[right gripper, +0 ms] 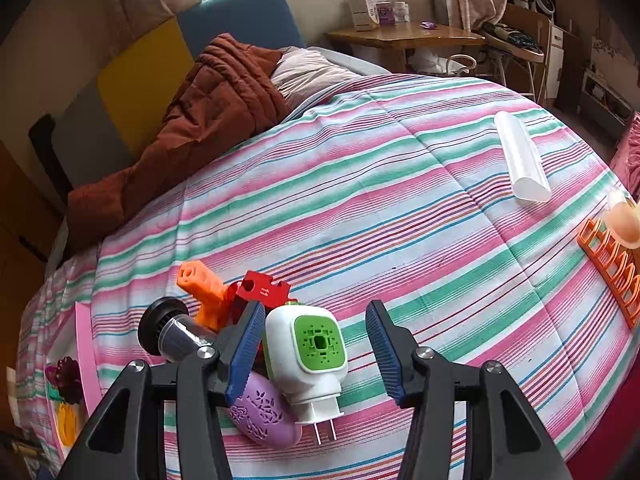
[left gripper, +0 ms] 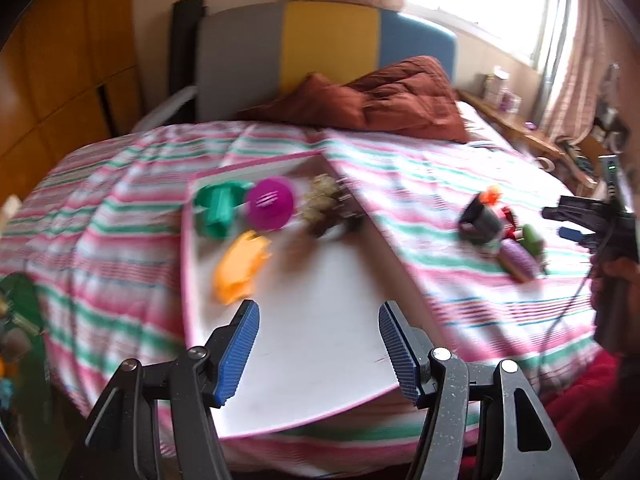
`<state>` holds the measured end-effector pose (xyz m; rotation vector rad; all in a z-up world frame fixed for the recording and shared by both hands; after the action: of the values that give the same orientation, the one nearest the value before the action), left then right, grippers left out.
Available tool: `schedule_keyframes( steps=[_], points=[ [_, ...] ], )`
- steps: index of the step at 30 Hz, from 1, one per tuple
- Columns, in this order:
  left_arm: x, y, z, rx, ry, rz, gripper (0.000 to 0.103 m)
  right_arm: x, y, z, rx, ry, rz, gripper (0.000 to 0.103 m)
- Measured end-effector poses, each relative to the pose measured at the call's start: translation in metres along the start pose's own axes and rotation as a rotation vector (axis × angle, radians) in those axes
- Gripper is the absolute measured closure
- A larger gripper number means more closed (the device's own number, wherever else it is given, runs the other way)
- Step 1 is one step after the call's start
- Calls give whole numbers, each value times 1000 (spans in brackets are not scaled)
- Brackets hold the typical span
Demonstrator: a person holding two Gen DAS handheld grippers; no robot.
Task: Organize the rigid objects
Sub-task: 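Move the right tool back toward the remaining toys, then grasp the black cylinder with the left tool while the right tool grasps the white plug device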
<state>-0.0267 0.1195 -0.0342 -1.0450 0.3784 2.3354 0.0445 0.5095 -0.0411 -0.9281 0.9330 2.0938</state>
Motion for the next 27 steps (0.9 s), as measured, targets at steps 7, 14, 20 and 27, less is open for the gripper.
schedule_keyframes(
  steps=[7, 14, 20, 27],
  points=[
    [27, -57, 44, 2, 53, -224, 40, -6, -12, 12, 86, -9, 27, 50],
    [68, -117, 81, 68, 90, -277, 27, -8, -14, 17, 113, -4, 55, 50],
    [119, -135, 99, -44, 173, -325, 27, -7, -22, 20, 161, 18, 82, 50],
    [162, -149, 113, -164, 221, -333, 27, -4, -22, 21, 175, 38, 101, 50]
  ],
)
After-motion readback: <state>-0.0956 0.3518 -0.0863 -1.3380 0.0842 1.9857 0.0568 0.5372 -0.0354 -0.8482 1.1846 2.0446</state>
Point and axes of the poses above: each gripper's, at about its wrist camera, not at the fingertips, and x roughly the way its jaws point, y to its left, z to its top, the point moved 3 cm from there along x, roughly the way its jaws point, and after that the axes turned 10 degrees about x, right-handed, at the moved point
